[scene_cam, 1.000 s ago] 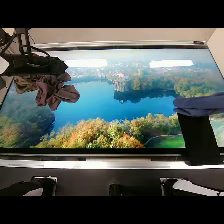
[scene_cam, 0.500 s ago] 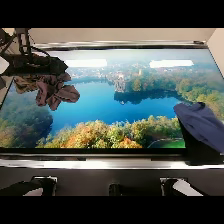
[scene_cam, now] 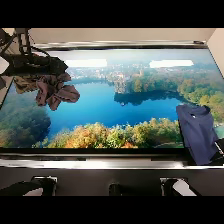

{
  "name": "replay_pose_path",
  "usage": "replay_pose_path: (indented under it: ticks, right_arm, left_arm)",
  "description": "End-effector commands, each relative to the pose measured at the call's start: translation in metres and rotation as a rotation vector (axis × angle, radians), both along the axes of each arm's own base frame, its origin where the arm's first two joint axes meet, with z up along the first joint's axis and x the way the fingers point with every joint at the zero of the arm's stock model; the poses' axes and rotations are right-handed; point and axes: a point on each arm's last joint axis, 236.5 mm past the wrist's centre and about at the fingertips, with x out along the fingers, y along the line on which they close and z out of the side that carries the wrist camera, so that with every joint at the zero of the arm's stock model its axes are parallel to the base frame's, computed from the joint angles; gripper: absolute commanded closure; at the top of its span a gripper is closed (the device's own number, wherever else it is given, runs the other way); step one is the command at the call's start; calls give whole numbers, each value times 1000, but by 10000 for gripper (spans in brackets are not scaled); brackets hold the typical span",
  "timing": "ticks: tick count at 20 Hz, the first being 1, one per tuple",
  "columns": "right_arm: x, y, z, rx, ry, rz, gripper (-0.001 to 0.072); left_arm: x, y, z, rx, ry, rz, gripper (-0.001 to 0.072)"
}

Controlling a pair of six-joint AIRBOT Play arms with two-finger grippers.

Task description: Fold the shirts.

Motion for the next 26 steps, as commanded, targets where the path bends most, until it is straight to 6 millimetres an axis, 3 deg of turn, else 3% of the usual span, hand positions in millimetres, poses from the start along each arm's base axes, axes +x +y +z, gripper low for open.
replay_pose_path:
  ticks: [1, 2, 3, 4, 6, 8, 9, 10, 11, 12, 13, 14, 15, 17, 19, 21, 22, 26]
  right_arm:
    - [-7, 8, -16, 5, 18, -31, 597]
    - [-8, 7, -16, 6, 20, -10, 302]
    - [-7, 3, -12, 0, 2, 52, 61]
    - [-7, -5, -2, -22, -1, 115, 15]
    - [3, -48, 41, -170, -27, 209, 15]
    - [47, -102, 117, -434, -188, 315, 19]
    - [80, -120, 168, -587, -315, 362, 25]
    - [117, -124, 219, -724, -451, 425, 25]
    - [158, -110, 268, -834, -610, 501, 26]
    - [194, -80, 301, -875, -754, 570, 27]
    - [227, -36, 316, -845, -881, 654, 27]
    - [251, 12, 314, -753, -961, 729, 27]
    - [265, 65, 294, -613, -973, 808, 27]
    - [273, 141, 229, -392, -849, 933, 30]
    - [257, 201, 153, -157, -647, 1002, 42]
    - [238, 240, 103, -19, -496, 1086, 25]
    - [235, 246, 91, -18, -453, 1120, 13]
    - [234, 261, 82, -18, -419, 1181, 23]
  left_arm:
    - [0, 0, 0, -1, 0, 0, 677]
    - [0, 0, 0, -1, 0, 0, 676]
    - [0, 0, 0, -1, 0, 0, 676]
    - [-1, 0, 2, -1, -3, 0, 676]
    - [-2, 1, 16, -5, -36, 0, 676]
    - [1, 7, 54, 40, -150, -12, 677]
    - [5, 19, 75, 87, -216, 18, 678]
    - [11, 35, 94, 147, -280, 69, 678]
    - [18, 57, 103, 205, -308, 153, 679]
    - [24, 82, 100, 280, -303, 246, 679]
    - [25, 101, 83, 361, -249, 301, 678]
    - [18, 116, 49, 436, -124, 317, 676]
    - [3, 124, 7, 473, 48, 316, 638]
    - [-50, 135, -89, 534, 441, 293, 186]
    - [-96, 111, -156, 493, 593, 130, 183]
    - [-121, 104, -186, 397, 560, 179, 184]
    - [-125, 107, -191, 371, 524, 226, 184]
    - [-118, 107, -186, 335, 440, 255, 183]
